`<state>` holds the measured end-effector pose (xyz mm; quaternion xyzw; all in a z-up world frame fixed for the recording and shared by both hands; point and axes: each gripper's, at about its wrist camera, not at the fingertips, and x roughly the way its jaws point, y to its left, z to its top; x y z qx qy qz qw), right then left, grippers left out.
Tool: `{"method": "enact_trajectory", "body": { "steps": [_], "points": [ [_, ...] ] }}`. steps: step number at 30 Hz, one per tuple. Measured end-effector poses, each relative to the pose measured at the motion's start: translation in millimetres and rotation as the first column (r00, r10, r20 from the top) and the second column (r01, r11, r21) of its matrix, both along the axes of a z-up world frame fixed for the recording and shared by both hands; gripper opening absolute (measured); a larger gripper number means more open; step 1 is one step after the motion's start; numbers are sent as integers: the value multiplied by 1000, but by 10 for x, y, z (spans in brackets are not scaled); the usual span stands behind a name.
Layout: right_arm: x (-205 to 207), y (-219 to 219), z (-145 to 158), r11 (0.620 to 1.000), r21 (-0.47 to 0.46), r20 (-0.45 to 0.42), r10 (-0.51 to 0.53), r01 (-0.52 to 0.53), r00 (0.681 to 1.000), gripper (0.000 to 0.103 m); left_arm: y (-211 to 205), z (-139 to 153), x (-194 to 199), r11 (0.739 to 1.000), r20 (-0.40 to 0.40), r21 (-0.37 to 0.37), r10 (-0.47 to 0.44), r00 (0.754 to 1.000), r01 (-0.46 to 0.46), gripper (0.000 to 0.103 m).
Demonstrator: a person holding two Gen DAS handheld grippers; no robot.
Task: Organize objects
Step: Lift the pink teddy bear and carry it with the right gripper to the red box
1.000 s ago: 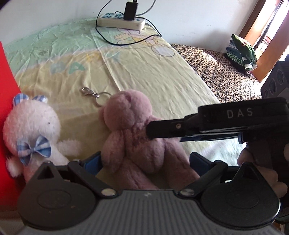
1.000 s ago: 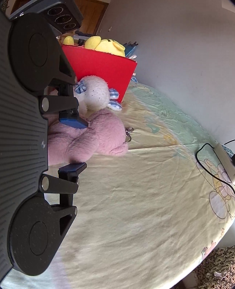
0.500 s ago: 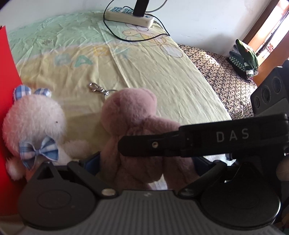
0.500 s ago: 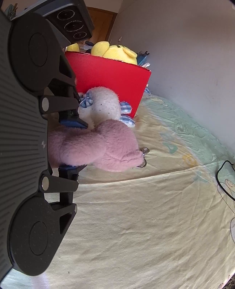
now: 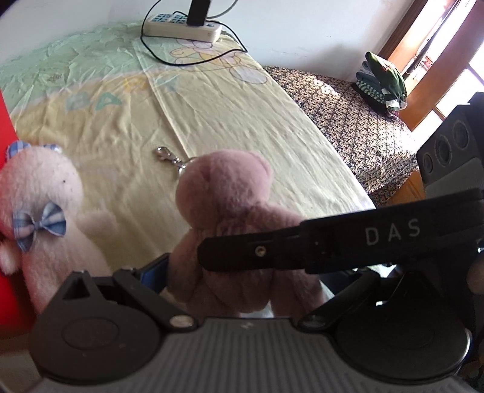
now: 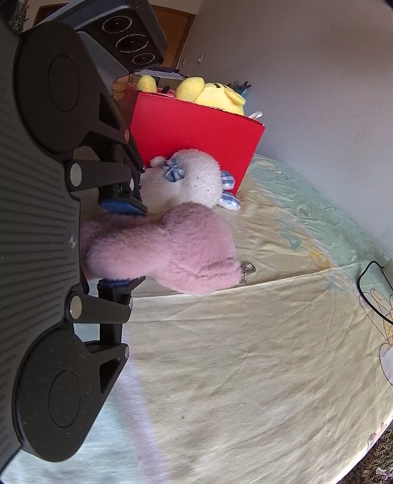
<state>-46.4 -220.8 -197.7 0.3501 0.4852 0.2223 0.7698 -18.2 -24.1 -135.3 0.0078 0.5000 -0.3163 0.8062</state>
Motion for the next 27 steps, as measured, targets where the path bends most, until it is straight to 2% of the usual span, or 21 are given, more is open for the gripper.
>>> {"method": "enact_trajectory", "body": {
  "steps": [8, 12, 16, 21, 27],
  "points": [
    [-59, -70, 83, 1000, -23, 14, -16, 16, 1000, 47, 45, -39, -29, 1000, 4, -9, 19, 1000, -19, 95],
    [-82, -48, 60, 1000, -25, 8, -7, 7, 1000, 40, 15, -69, -62, 1000, 16, 2, 26, 1000, -26, 96],
    [-136, 17, 95, 999, -34, 25, 6, -5, 1000, 39, 29, -58, -120, 999, 20, 14, 37, 999, -37, 96],
    [-209, 81, 248, 999, -38, 68, 39, -36, 997, 39, 72, 100, -254, 999, 74, 24, 44, 996, -46, 96],
    [-326, 200, 519, 995, -60, 142, 85, -77, 986, 39, 216, 362, -410, 997, 117, 1, 82, 990, -83, 96]
  ]
}}
